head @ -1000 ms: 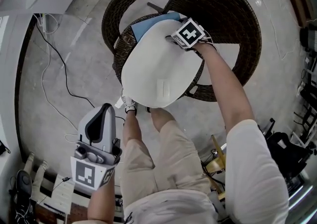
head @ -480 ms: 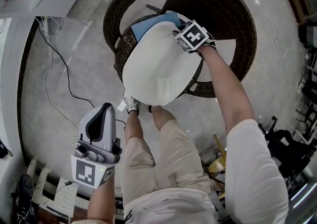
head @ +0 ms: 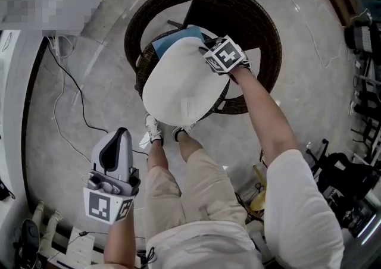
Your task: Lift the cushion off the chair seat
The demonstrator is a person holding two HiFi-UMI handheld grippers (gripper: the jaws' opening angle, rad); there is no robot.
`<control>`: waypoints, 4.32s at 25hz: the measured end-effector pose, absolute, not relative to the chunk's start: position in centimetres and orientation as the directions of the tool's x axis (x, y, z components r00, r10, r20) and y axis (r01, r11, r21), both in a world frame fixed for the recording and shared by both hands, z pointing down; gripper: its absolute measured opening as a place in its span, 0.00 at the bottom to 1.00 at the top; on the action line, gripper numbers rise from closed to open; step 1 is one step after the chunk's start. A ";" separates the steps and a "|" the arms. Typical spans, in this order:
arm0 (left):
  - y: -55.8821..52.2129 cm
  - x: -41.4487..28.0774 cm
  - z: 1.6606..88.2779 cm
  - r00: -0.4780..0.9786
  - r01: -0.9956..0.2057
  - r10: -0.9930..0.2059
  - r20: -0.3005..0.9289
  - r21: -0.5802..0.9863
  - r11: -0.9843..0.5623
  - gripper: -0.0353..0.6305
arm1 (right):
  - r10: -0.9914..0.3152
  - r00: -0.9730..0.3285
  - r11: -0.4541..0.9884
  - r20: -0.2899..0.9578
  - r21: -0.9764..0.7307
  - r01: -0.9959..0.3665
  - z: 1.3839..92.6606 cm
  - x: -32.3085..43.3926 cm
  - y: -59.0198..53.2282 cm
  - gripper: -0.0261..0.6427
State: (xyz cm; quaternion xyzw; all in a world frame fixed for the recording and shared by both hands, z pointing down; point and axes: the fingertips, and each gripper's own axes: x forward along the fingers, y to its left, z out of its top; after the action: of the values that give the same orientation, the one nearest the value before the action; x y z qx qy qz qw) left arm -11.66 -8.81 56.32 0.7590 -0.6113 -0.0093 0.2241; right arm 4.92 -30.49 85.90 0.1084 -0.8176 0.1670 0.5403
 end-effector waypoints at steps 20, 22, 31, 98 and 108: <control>-6.1 -15.4 44.0 0.200 -0.962 -0.965 0.168 0.222 -0.161 0.08 | -0.139 -0.555 0.842 0.820 -0.197 -0.503 68.0 6.2 -25.2 0.09; -6.6 -15.2 42.4 0.209 -0.962 -0.968 0.140 0.209 -0.177 0.08 | -0.172 -0.579 0.810 0.797 -0.220 -0.543 66.1 6.4 -25.3 0.09; -7.6 -16.2 36.9 0.230 -0.964 -0.971 0.074 0.153 -0.216 0.08 | -0.329 -0.634 0.647 0.700 -0.322 -0.691 59.0 8.3 -25.5 0.09; -0.3 -25.7 18.6 0.005 -1.000 -0.965 -0.261 0.023 -0.012 0.08 | -0.966 -0.242 0.234 0.088 -0.087 -0.968 19.1 29.5 -13.0 0.09; -1.1 -25.3 18.5 0.014 -1.000 -0.965 -0.261 0.021 -0.020 0.08 | -0.962 -0.262 0.256 0.080 -0.069 -0.964 18.8 28.7 -14.3 0.09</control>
State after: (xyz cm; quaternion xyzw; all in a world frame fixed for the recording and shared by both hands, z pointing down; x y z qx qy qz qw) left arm -25.29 -1.15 18.47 0.7069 -0.6948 -0.1016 -0.0847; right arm 28.70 -14.30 18.76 0.6075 -0.7925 0.0520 0.0108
